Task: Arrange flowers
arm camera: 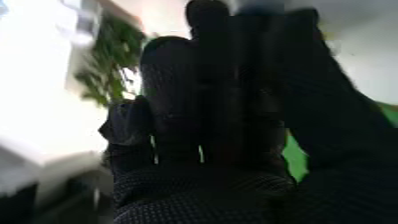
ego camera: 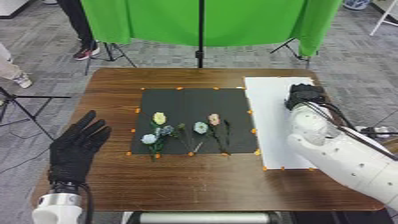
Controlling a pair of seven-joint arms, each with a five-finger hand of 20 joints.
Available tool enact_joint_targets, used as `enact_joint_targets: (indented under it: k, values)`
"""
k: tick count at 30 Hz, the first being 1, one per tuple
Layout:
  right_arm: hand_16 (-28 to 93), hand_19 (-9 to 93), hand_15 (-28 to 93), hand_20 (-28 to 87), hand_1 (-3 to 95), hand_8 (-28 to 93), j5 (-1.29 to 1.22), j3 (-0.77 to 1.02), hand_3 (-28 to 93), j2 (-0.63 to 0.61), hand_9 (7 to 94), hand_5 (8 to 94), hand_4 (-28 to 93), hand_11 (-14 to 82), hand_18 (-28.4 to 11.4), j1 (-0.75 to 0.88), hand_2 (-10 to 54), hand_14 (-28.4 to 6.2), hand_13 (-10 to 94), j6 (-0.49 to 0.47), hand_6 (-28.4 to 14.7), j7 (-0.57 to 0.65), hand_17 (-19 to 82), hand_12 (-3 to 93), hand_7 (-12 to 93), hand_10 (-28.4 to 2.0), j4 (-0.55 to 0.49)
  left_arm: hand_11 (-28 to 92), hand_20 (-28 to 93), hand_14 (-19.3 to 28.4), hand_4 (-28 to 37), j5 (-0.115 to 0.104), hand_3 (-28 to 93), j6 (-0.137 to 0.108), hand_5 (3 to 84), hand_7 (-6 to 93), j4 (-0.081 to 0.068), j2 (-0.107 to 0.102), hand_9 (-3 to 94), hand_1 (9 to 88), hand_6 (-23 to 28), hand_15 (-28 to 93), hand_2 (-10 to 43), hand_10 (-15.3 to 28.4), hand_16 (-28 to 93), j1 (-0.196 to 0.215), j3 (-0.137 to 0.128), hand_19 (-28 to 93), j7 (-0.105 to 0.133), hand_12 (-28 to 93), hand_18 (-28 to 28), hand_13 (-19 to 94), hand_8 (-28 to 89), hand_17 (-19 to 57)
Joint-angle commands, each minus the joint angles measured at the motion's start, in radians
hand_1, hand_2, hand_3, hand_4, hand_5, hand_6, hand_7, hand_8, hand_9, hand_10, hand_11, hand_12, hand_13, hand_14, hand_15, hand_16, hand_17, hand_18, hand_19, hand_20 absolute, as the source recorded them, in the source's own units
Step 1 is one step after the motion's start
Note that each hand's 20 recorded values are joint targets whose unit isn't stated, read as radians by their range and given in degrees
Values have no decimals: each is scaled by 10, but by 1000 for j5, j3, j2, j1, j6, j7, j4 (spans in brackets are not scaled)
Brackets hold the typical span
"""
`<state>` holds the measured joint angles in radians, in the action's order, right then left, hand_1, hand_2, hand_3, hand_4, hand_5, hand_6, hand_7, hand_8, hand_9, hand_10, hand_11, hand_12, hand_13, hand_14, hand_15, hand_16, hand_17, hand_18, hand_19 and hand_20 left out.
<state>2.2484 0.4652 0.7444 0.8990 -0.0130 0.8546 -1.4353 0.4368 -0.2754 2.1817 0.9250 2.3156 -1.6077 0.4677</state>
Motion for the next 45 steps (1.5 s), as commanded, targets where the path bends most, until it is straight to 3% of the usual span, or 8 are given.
enact_joint_targets:
  k: [1,7,15,19,24,34,41,45]
  values:
    - [163,932,741,597,566,-16,89,-89,600,-27,923,873,-283,177,-196,9,-95,-60,726,146,63,-25,314,270,138,-47,4,280,173,275,-223,-4,810,4,414,123,-5,8,363,246,115,544,65,209,-86,13,-6,540,-4,118,254,255,-86,-92]
    - [172,932,742,613,543,-2,106,-110,653,-55,936,898,-283,195,-189,-8,-95,-52,751,248,55,-8,334,262,132,-48,-13,282,173,276,-224,6,812,6,413,126,-3,26,363,243,115,546,64,209,-87,15,-13,540,-21,117,255,254,-87,-94]
    - [176,932,743,623,536,1,164,-62,674,-120,937,906,-283,205,-187,27,-95,-49,756,305,48,-71,343,260,131,-52,-158,278,173,274,-224,7,812,7,415,123,-1,19,364,245,116,543,64,208,-88,20,-18,539,-12,115,255,257,-87,-91]
    - [179,932,743,625,523,3,216,77,699,-135,937,907,-283,212,-188,173,-95,-51,756,242,45,-174,343,255,132,-55,-279,280,173,274,-225,7,813,9,414,125,-1,17,363,243,116,546,65,209,-86,21,-18,541,-15,117,255,255,-86,-93]
    - [181,932,745,630,510,4,285,243,720,-90,937,905,-283,211,-191,370,-95,-58,752,176,43,-302,339,258,132,-54,-383,275,173,273,-225,23,810,16,415,121,1,36,364,245,116,541,65,208,-87,27,-30,539,-35,116,254,258,-86,-91]
    - [182,932,750,631,504,2,300,262,716,-43,932,891,-283,194,-197,453,-95,-76,726,85,43,-379,318,269,125,-59,-440,281,174,275,-223,47,815,29,414,127,-2,64,363,243,115,545,64,209,-86,20,-37,541,-65,117,255,254,-87,-93]
    - [179,932,753,628,497,-2,327,235,716,-18,920,880,-283,196,-198,440,-95,-79,715,83,43,-404,310,269,123,-66,-440,283,173,275,-223,52,815,34,414,126,-4,72,363,244,116,546,64,209,-87,16,-41,541,-69,116,255,254,-87,-93]
    - [171,932,762,631,465,-14,335,271,723,-11,887,824,-283,217,-201,467,-95,-86,696,34,35,-413,301,253,127,-71,-459,282,173,274,-223,54,816,34,414,125,-3,73,364,243,116,546,64,209,-87,18,-42,540,-67,115,255,255,-87,-93]
